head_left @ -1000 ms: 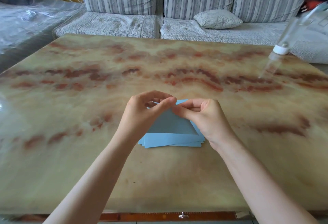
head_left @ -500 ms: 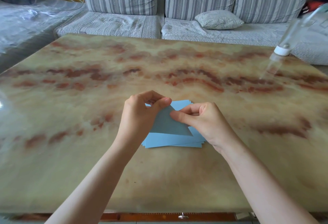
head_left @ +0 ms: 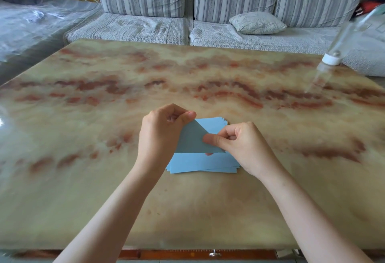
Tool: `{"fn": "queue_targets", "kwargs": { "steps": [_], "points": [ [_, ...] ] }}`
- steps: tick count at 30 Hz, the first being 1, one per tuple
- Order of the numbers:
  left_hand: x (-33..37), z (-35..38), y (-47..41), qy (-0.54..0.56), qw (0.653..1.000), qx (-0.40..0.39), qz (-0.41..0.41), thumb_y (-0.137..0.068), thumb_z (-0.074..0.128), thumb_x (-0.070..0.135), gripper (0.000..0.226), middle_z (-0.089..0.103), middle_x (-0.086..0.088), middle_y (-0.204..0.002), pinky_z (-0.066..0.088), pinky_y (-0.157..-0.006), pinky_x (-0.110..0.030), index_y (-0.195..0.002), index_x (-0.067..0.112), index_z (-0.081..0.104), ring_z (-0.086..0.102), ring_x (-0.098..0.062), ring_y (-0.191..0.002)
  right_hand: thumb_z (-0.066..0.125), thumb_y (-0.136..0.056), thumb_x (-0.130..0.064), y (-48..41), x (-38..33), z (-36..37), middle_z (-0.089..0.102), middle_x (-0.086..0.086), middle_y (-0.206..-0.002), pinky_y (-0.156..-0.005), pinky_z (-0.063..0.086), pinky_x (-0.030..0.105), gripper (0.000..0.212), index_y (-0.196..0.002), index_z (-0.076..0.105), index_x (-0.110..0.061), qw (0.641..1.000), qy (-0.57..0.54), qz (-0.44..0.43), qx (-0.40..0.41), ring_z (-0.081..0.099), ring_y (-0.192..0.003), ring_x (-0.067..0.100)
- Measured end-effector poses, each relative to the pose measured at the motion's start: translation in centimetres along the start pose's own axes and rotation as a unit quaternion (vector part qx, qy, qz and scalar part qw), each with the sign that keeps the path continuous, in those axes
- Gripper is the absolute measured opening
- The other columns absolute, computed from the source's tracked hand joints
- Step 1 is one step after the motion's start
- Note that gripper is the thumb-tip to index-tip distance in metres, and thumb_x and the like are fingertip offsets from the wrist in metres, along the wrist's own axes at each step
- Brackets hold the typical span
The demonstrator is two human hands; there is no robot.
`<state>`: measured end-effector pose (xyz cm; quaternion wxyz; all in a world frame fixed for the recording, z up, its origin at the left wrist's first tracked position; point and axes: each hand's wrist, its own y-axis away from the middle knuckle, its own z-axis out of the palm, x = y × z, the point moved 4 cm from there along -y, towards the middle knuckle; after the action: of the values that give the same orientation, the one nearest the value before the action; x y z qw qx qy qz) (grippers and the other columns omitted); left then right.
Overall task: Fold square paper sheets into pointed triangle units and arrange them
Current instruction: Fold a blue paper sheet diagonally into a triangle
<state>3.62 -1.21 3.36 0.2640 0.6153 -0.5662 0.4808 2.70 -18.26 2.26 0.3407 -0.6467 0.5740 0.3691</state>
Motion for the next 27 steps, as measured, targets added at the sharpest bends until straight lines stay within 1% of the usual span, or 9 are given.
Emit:
{"fn": "queue_targets", "kwargs": {
  "steps": [2, 5, 11, 14, 15, 17, 22, 25, 27],
  "points": [
    [-0.1, 0.0, 0.0, 0.004, 1.0, 0.002, -0.004, -0.082, 0.071, 0.037, 0.021, 0.059, 0.015, -0.067, 0.034, -0.051, -0.008, -0.063, 0.038, 0.062, 0.05, 0.004, -0.062, 0.073, -0.078, -0.044, 0.0, -0.1, -0.1, 0.05, -0.012, -0.038, -0.043, 0.017, 0.02, 0.038, -0.063, 0.07, -0.009, 0.999, 0.03, -0.01, 0.009, 0.017, -0.042, 0.01],
    [-0.1, -0.2, 0.0, 0.002, 1.0, 0.004, -0.007, -0.082, 0.071, 0.037, 0.021, 0.059, 0.015, -0.065, 0.034, -0.05, -0.007, -0.063, 0.038, 0.062, 0.05, 0.006, -0.06, 0.072, -0.077, -0.047, 0.1, 0.0, 0.0, 0.068, -0.006, -0.056, -0.043, 0.02, 0.023, 0.043, -0.06, 0.064, -0.008, 0.999, 0.043, -0.013, 0.013, 0.02, -0.038, 0.01],
    [-0.1, -0.1, 0.0, 0.001, 1.0, 0.0, -0.009, -0.083, 0.07, 0.036, 0.021, 0.058, 0.015, -0.066, 0.034, -0.049, -0.006, -0.064, 0.037, 0.062, 0.05, 0.011, -0.06, 0.068, -0.071, -0.059, 0.3, 0.0, -0.2, 0.069, -0.003, -0.056, -0.043, 0.024, 0.022, 0.06, -0.056, 0.057, -0.001, 0.997, 0.063, -0.018, 0.028, 0.025, -0.037, 0.009],
    [0.0, -0.2, 0.0, 0.003, 1.0, 0.0, -0.01, -0.083, 0.07, 0.036, 0.02, 0.058, 0.015, -0.065, 0.034, -0.051, -0.006, -0.064, 0.036, 0.062, 0.05, 0.011, -0.06, 0.062, -0.062, -0.07, 0.3, 0.3, -0.2, 0.067, -0.003, -0.051, -0.049, 0.037, 0.032, 0.067, -0.051, 0.049, -0.005, 0.998, 0.052, -0.021, 0.03, 0.052, -0.046, 0.023],
    [-0.1, -0.2, 0.0, 0.004, 1.0, 0.001, -0.009, -0.083, 0.07, 0.036, 0.02, 0.058, 0.015, -0.065, 0.034, -0.052, -0.007, -0.064, 0.036, 0.062, 0.05, 0.009, -0.06, 0.06, -0.059, -0.073, 0.3, 0.3, -0.1, 0.066, -0.003, -0.049, -0.056, 0.045, 0.037, 0.065, -0.048, 0.046, -0.01, 0.998, 0.045, -0.021, 0.027, 0.062, -0.055, 0.032],
    [-0.1, -0.3, -0.1, 0.005, 1.0, 0.005, -0.006, -0.083, 0.07, 0.037, 0.021, 0.059, 0.014, -0.066, 0.034, -0.052, -0.007, -0.064, 0.036, 0.062, 0.05, 0.008, -0.06, 0.058, -0.057, -0.075, 0.3, 0.4, 0.0, 0.063, -0.003, -0.045, -0.07, 0.051, 0.043, 0.063, -0.043, 0.042, -0.016, 0.999, 0.039, -0.021, 0.021, 0.067, -0.068, 0.038],
    [-0.4, -0.3, -0.1, -0.004, 1.0, 0.003, 0.001, -0.082, 0.071, 0.035, 0.021, 0.057, 0.013, -0.065, 0.035, -0.052, -0.006, -0.064, 0.035, 0.062, 0.049, 0.012, -0.059, 0.057, -0.059, -0.073, 0.1, 0.4, 0.0, 0.06, -0.003, -0.042, -0.071, 0.054, 0.037, 0.061, -0.041, 0.035, -0.019, 0.996, 0.079, -0.026, 0.024, 0.069, -0.065, 0.027],
    [-0.7, -0.7, -0.5, -0.001, 1.0, 0.016, -0.002, -0.084, 0.069, 0.034, 0.017, 0.059, 0.014, -0.067, 0.034, -0.052, -0.005, -0.068, 0.03, 0.064, 0.049, 0.012, -0.059, 0.045, -0.069, -0.077, 0.0, 0.6, -0.5, 0.065, -0.002, -0.05, -0.058, 0.044, 0.03, 0.067, -0.043, 0.042, -0.015, 0.991, 0.122, -0.031, 0.036, 0.059, -0.05, 0.013],
    [-0.9, -1.0, -0.8, 0.001, 1.0, 0.016, -0.004, -0.085, 0.069, 0.034, 0.016, 0.06, 0.014, -0.068, 0.034, -0.052, -0.004, -0.071, 0.027, 0.066, 0.05, 0.012, -0.058, 0.039, -0.076, -0.082, -0.1, 0.8, -1.0, 0.067, -0.003, -0.058, -0.06, 0.041, 0.03, 0.074, -0.047, 0.051, -0.016, 0.993, 0.093, -0.035, 0.06, 0.056, -0.051, 0.01]
  ]
}}
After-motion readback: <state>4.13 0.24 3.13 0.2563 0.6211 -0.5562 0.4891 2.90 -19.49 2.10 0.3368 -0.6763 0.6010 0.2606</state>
